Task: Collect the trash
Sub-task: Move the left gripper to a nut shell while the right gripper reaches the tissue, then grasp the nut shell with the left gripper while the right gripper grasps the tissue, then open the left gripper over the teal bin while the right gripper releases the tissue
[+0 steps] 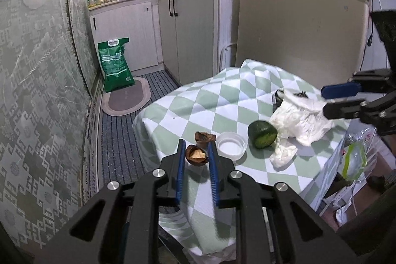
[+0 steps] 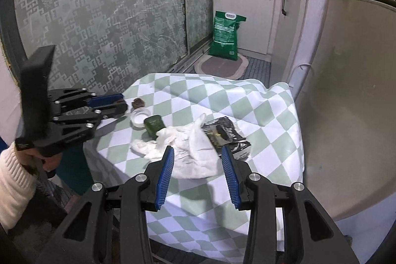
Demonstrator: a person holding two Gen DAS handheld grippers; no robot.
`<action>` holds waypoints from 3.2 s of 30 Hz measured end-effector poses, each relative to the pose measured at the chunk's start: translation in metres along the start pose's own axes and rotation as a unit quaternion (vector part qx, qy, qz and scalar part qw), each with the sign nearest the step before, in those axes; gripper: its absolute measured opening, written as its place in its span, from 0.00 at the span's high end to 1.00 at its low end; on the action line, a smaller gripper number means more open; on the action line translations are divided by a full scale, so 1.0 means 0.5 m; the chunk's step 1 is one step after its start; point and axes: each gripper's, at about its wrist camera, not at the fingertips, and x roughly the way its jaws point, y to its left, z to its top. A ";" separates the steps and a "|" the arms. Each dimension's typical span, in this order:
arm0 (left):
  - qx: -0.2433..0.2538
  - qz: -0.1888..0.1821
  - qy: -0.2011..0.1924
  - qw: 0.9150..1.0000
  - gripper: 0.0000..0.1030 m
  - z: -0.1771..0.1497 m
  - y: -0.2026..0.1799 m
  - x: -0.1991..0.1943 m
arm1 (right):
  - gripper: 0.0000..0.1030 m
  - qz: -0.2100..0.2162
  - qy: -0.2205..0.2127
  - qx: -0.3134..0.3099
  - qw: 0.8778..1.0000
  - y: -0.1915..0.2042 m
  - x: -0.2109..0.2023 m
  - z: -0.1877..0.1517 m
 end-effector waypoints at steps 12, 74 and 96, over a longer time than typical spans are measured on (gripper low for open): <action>-0.075 -0.025 -0.053 0.995 0.81 0.020 0.045 -0.055 | 0.76 0.009 0.031 0.037 0.999 -0.025 0.026 -0.002; -0.123 0.053 0.207 0.969 0.81 -0.252 0.249 -0.060 | 0.97 0.117 -0.014 -0.064 0.991 0.352 0.078 0.163; -0.139 0.097 0.189 0.967 0.84 -0.270 0.307 -0.095 | 0.98 0.157 0.140 -0.090 0.974 0.480 0.241 0.076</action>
